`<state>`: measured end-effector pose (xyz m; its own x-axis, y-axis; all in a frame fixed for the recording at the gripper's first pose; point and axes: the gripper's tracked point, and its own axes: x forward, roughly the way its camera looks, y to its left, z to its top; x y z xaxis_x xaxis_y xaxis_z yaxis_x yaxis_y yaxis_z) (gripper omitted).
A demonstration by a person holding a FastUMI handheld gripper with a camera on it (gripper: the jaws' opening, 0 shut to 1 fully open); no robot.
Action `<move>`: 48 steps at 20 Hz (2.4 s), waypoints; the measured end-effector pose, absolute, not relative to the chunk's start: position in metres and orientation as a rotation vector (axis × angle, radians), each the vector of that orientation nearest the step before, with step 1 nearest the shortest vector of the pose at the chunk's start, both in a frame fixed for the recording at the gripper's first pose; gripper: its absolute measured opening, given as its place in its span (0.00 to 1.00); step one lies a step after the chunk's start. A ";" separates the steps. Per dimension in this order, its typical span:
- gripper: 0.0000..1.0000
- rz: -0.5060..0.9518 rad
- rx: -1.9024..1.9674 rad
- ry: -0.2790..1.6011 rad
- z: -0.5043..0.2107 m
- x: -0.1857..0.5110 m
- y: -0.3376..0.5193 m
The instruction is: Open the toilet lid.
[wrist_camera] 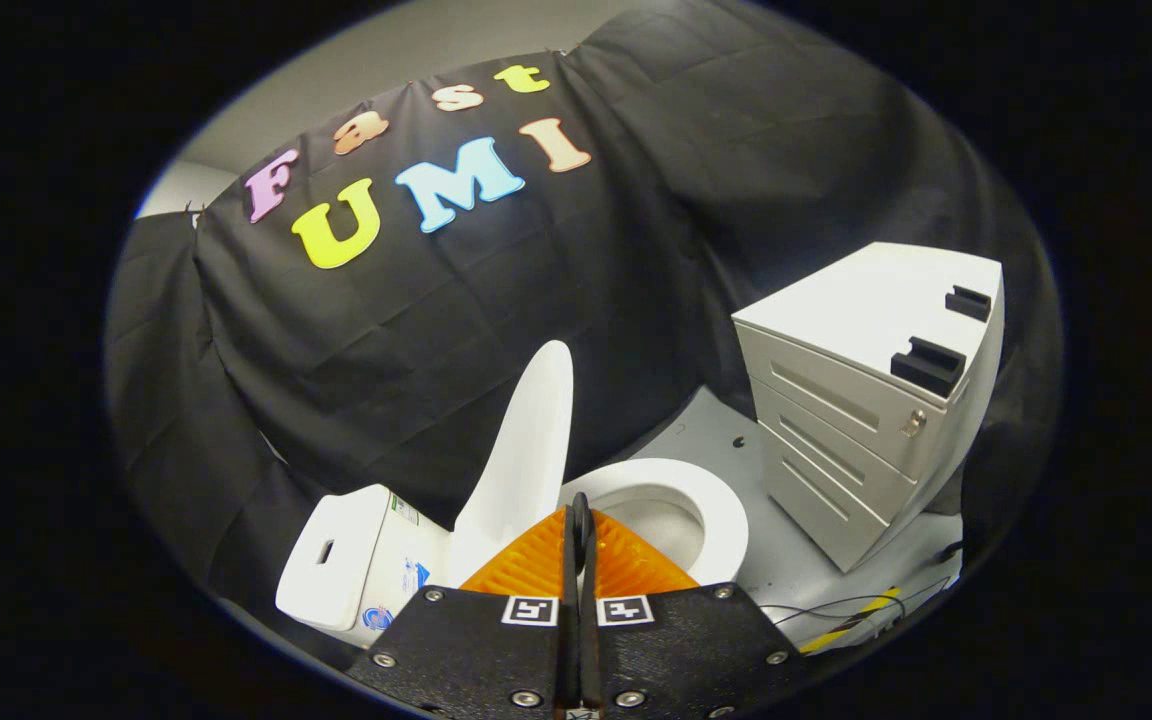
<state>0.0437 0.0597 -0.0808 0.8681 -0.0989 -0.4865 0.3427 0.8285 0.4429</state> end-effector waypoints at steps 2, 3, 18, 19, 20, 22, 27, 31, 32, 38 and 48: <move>0.00 -0.240 0.491 0.456 -0.068 0.046 0.068; 0.00 -0.235 0.469 0.448 -0.062 0.048 0.071; 0.00 -0.184 0.241 0.375 0.007 0.059 0.143; 0.00 -0.177 0.233 0.370 0.013 0.060 0.147; 0.00 -0.172 0.223 0.367 0.014 0.059 0.152; 0.00 -0.162 0.195 0.360 0.020 0.062 0.162; 0.00 -0.125 0.163 0.326 0.036 0.066 0.188; 0.00 -0.104 0.131 0.308 0.046 0.069 0.207; 0.00 -0.097 0.126 0.304 0.047 0.069 0.214; 0.00 -0.072 0.065 0.291 0.058 0.071 0.244; 0.00 0.001 0.006 0.260 0.068 0.074 0.297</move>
<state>0.0742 0.2973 0.0683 0.9663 0.0014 -0.2574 0.0002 1.0000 0.0064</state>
